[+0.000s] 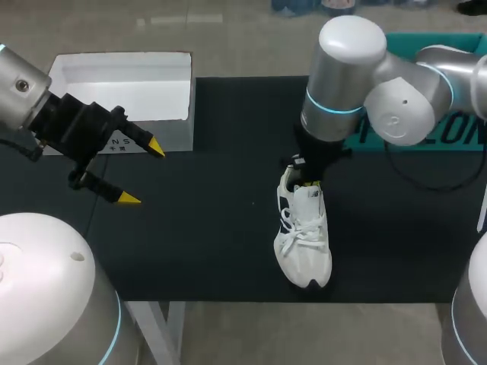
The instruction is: Take the shoe out of the shoebox, open the shoe tongue, remove and reinsert the insole, then place the shoe into the shoebox
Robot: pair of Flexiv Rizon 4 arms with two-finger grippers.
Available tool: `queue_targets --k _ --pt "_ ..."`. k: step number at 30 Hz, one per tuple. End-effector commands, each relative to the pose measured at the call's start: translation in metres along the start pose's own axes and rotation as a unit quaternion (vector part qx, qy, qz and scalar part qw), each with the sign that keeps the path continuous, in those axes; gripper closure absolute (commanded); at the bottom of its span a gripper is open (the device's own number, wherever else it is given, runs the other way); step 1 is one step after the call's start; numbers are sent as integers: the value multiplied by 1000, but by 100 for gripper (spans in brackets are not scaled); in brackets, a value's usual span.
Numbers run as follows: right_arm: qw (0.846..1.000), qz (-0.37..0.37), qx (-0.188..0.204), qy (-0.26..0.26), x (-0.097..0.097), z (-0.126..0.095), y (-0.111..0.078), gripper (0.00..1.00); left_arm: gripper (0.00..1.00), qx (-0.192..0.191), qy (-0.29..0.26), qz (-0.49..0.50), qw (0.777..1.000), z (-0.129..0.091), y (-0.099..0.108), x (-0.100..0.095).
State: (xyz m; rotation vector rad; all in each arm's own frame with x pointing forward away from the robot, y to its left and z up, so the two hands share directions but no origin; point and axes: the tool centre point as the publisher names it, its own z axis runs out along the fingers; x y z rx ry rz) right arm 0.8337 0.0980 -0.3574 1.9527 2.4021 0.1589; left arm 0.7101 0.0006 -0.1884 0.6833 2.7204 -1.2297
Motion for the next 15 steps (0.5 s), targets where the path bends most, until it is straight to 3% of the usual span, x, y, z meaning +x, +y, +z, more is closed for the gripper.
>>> queue_targets --k 1,8,15 --pt "1000 0 10 -15 1 -17 0 100 0 -2 2 0 1000 -1 0 0" --pt "1000 7 22 -17 5 -16 -11 100 0 -2 2 0 1000 -1 0 0" --pt "999 8 37 -15 13 1 -22 100 0 -2 2 0 1000 -1 0 0"
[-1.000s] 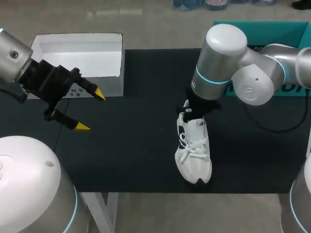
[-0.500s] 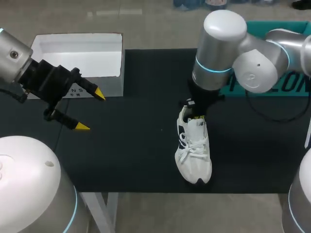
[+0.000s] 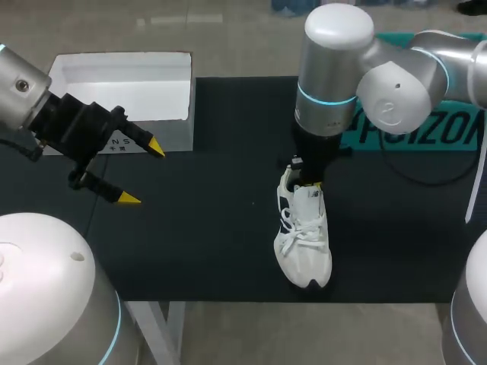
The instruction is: Take the shoe out of the shoebox, open the shoe tongue, remove and reinsert the insole, then place the shoe into the shoebox
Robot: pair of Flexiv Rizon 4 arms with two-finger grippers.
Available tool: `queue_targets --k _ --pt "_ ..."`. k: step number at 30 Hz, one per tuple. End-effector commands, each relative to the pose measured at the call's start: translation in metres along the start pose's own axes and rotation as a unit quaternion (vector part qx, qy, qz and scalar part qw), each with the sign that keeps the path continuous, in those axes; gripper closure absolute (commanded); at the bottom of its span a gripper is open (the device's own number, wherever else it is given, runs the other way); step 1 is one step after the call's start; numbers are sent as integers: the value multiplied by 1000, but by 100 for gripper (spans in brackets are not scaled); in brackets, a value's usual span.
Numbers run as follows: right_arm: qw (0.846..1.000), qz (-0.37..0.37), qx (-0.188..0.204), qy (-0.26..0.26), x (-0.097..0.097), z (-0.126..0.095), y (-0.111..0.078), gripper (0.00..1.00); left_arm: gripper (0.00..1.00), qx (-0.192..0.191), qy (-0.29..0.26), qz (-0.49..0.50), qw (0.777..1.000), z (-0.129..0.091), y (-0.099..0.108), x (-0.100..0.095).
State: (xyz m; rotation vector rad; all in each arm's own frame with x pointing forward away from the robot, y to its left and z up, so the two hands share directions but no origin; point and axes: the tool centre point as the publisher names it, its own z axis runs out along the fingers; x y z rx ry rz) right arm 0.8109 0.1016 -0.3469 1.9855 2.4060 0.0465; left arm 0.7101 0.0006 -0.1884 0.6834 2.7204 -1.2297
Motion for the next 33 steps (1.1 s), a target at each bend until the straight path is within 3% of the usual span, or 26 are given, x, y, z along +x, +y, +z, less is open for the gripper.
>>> queue_targets --k 1,8,16,18,22,24,25,27,33 --pt "1000 2 5 3 6 15 -2 100 0 -2 2 0 1000 -1 0 0" --pt "1000 4 18 7 15 27 -7 100 0 -2 2 0 1000 -1 0 0" --pt "1000 17 26 3 11 30 -12 100 0 -2 2 0 1000 -1 0 0" --pt "999 19 26 3 10 30 -13 76 0 -2 2 0 1000 -1 0 0" --pt "999 22 27 1 9 29 -13 54 0 -2 2 0 1000 -1 0 0" --pt "999 23 28 0 8 28 -13 51 0 -2 2 0 1000 -1 0 0" --pt "999 24 29 0 8 28 -13 26 0 -2 2 0 1000 -1 0 0" --pt "999 23 31 1 8 28 -14 0 0 -2 2 0 1000 -1 0 0" --pt "999 24 29 1 8 27 -14 0 0 -2 2 0 1000 -1 0 0"
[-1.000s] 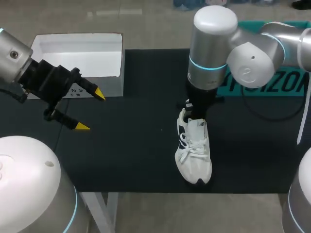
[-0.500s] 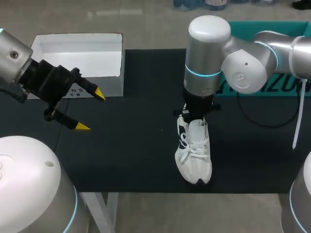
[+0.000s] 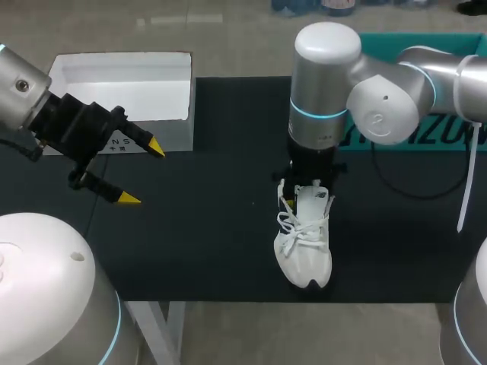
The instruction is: Take the shoe out of the shoebox, open the shoe tongue, remove and reinsert the insole, then place the shoe into the shoebox
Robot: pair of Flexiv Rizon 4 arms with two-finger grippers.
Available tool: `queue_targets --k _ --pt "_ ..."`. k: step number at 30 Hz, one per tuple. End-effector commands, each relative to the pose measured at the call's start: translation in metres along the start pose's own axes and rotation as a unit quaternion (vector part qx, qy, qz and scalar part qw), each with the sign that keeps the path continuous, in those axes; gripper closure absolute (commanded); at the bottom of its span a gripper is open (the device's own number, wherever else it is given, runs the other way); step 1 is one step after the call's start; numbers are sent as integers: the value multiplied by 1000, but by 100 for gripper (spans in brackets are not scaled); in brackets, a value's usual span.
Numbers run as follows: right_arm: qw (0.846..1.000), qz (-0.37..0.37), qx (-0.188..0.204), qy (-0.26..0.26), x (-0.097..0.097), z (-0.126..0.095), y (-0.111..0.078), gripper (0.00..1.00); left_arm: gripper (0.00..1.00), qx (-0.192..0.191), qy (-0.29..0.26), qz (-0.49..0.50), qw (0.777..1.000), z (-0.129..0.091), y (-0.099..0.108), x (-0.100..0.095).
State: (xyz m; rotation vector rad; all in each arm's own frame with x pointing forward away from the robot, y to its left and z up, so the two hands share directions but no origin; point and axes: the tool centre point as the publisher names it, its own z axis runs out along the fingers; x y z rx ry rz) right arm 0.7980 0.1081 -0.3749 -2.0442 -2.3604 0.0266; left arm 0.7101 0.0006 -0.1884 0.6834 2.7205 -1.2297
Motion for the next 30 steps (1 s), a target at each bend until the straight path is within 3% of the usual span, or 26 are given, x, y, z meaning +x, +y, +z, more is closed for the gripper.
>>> queue_targets --k 1,18,26,30 --pt "1000 0 -3 0 -1 -1 -2 0 0 -2 2 0 1000 -1 0 0" --pt "1000 -11 -16 -8 3 -11 6 0 0 -2 2 0 1000 -1 0 0" --pt "998 -18 -54 -9 7 -40 27 0 0 -2 2 0 1000 -1 0 0" --pt "997 -13 -81 -6 4 -65 39 0 0 -2 2 0 1000 -1 0 0"
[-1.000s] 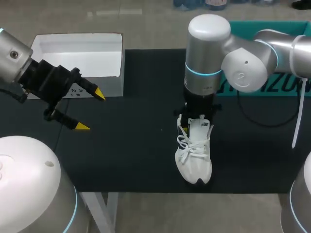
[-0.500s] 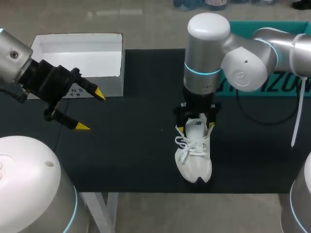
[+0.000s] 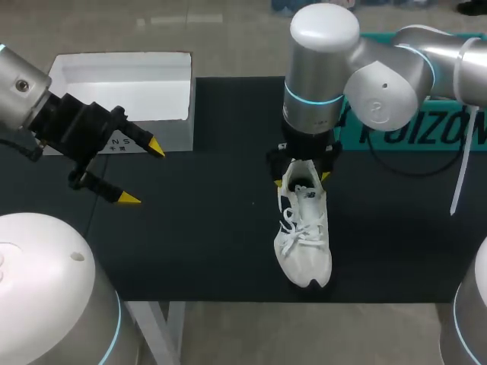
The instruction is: Take the shoe out of the shoebox, open the shoe tongue, remove and reinsert the insole, then place the shoe into the shoebox
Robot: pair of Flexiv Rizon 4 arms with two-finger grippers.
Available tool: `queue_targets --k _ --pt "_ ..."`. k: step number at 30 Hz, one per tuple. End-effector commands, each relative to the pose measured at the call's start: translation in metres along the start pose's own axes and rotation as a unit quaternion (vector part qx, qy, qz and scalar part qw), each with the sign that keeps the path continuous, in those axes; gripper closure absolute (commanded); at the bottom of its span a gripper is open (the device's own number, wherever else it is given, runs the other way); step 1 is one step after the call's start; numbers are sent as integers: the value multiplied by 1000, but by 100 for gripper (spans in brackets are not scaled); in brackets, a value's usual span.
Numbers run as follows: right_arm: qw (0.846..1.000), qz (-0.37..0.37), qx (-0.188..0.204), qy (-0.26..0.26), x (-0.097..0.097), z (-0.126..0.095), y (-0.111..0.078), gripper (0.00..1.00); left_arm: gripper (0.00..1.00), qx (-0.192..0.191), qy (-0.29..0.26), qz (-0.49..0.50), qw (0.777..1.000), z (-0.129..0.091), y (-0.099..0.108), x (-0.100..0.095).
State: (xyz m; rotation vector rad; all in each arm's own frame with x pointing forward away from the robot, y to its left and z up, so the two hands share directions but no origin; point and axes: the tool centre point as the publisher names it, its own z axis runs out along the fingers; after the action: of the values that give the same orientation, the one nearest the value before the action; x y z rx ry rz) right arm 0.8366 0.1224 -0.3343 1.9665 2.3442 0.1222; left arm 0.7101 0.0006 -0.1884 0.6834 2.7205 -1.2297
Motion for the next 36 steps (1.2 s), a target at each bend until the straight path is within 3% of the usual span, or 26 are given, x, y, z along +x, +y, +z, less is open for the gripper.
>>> queue_targets --k 1,5,6,7,8,9,15,22,36 --pt "1000 5 -19 1 -6 -31 4 0 0 -2 2 0 1000 -1 0 0" --pt "1000 0 -27 8 -7 -54 -3 0 0 -2 2 0 1000 -1 0 0" --pt "1000 -3 -28 11 -6 -59 -9 18 0 -2 2 0 1000 -1 0 0" --pt "1000 -4 -27 12 -5 -62 -13 56 0 -2 2 0 1000 -1 0 0" --pt "999 -9 -28 14 -4 -64 -18 87 0 -2 2 0 1000 -1 0 0" --pt "999 -15 -23 17 -2 -64 -22 100 0 -2 2 0 1000 -1 0 0" --pt "999 -18 -5 39 3 -52 -45 100 0 -2 2 0 1000 -1 0 0" --pt "999 -6 20 43 4 -23 -56 100 0 -2 2 0 1000 -1 0 0" --pt "998 3 39 48 -4 9 -53 100 0 -2 2 0 1000 -1 0 0"
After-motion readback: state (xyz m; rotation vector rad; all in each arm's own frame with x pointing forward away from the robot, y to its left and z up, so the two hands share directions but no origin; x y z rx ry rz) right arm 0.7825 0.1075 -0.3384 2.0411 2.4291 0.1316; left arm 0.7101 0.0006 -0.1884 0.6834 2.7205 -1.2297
